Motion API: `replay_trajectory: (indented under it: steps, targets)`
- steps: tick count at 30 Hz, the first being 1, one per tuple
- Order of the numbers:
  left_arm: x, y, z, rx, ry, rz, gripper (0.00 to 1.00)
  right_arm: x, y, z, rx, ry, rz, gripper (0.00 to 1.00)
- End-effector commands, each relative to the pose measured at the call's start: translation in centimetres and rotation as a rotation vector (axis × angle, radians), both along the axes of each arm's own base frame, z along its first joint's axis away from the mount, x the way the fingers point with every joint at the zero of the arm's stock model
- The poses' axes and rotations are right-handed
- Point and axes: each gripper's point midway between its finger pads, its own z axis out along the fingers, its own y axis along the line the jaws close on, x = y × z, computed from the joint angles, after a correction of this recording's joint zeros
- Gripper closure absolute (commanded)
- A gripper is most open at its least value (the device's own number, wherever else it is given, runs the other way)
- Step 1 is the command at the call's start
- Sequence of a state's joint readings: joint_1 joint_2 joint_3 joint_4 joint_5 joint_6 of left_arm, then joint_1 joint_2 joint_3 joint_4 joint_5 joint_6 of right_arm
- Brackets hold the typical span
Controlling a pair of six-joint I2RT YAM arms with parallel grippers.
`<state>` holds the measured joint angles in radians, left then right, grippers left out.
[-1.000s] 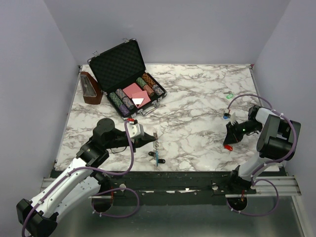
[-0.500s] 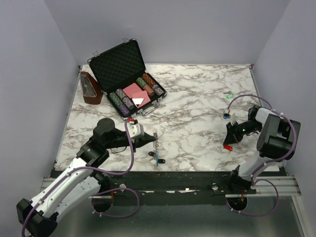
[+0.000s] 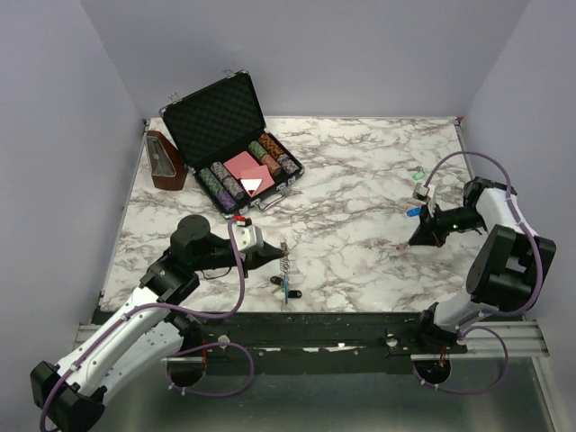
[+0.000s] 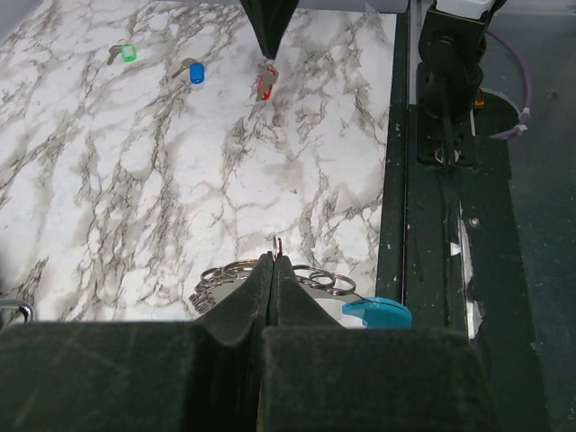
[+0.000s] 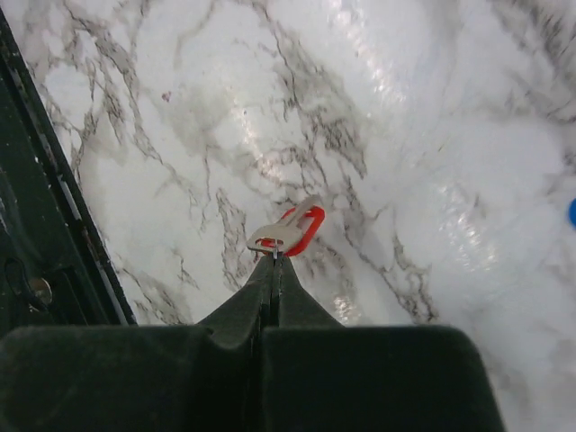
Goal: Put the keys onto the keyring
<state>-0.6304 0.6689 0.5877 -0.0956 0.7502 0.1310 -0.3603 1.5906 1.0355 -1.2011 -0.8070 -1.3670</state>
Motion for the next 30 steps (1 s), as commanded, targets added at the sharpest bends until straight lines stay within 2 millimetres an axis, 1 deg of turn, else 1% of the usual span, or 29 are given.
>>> replay_trajectory:
  steps: [1, 4, 7, 10, 13, 15, 16, 18, 21, 25, 30]
  targets:
    - [-0.5, -0.1, 2.3, -0.056, -0.092, -0.040, 1.00, 0.9, 2.4, 6.1, 0.148, -0.251, 0.136, 0.99]
    - [-0.8, -0.1, 3.0, -0.096, -0.151, -0.049, 1.00, 1.8, 3.4, 8.6, 0.142, -0.355, 0.176, 0.99]
    - [-0.8, 0.0, 3.8, -0.133, -0.201, -0.045, 1.00, 1.6, 5.5, 10.3, 0.093, -0.430, 0.308, 0.99]
    - [-0.8, -0.2, 4.9, -0.155, -0.228, -0.050, 1.00, 1.3, 8.1, 12.8, 0.093, -0.520, 0.410, 0.99]
    - [-0.5, -0.4, 6.2, -0.176, -0.270, -0.051, 1.00, 1.0, 10.8, 15.8, 0.141, -0.594, 0.474, 0.99]
    - [-0.3, -0.5, 7.0, -0.187, -0.311, -0.053, 1.00, 0.8, 12.0, 17.5, 0.183, -0.615, 0.486, 0.99]
    - [-0.1, -0.5, 7.2, -0.190, -0.335, -0.053, 1.00, 0.4, 13.0, 18.2, 0.213, -0.619, 0.506, 0.99]
    - [0.3, -0.7, 7.5, -0.198, -0.373, -0.049, 1.00, -0.1, 14.3, 19.5, 0.262, -0.632, 0.528, 0.99]
    - [0.9, -1.1, 7.9, -0.212, -0.380, -0.041, 1.00, -1.0, 15.9, 21.1, 0.328, -0.632, 0.550, 0.99]
    - [1.7, -1.6, 8.4, -0.246, -0.392, -0.027, 1.00, -2.1, 17.7, 22.6, 0.388, -0.632, 0.598, 0.99]
    - [3.1, -2.1, 8.6, -0.265, -0.404, 0.011, 1.00, -3.1, 19.3, 23.7, 0.416, -0.645, 0.668, 0.99]
